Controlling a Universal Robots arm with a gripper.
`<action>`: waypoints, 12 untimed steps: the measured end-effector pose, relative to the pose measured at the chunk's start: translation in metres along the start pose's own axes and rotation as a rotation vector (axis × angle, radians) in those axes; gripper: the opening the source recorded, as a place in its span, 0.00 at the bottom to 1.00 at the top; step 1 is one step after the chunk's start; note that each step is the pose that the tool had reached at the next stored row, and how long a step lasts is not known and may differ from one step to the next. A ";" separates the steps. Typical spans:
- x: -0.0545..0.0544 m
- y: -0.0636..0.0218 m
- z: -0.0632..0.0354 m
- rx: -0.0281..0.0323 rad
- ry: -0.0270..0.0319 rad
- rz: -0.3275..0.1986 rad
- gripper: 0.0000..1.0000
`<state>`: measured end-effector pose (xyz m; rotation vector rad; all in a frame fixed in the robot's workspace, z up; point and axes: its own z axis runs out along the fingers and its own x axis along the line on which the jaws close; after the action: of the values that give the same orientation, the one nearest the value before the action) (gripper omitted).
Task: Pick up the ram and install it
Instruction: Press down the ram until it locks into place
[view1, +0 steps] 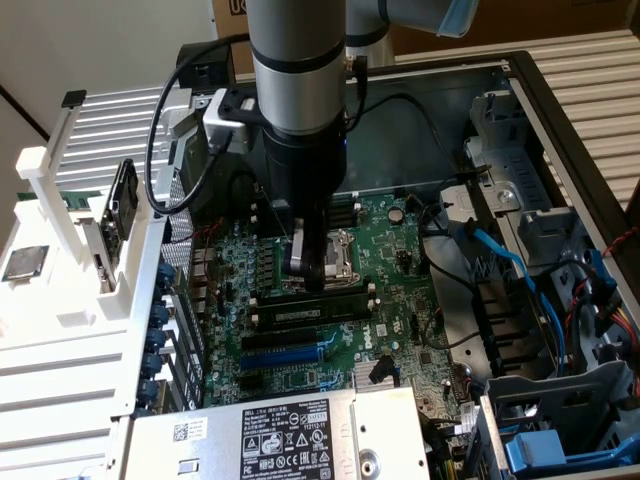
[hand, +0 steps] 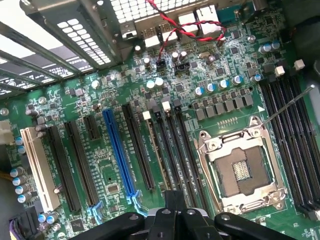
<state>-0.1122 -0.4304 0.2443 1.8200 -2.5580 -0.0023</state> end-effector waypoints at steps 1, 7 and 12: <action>0.000 0.0000 0.0002 0.0000 -0.0001 0.019 0.10; 0.000 0.0000 0.0010 -0.0001 -0.0004 0.124 0.10; 0.000 0.0000 0.0017 -0.0001 -0.0007 0.247 0.10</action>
<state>-0.1122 -0.4304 0.2426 1.4918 -2.7627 -0.0026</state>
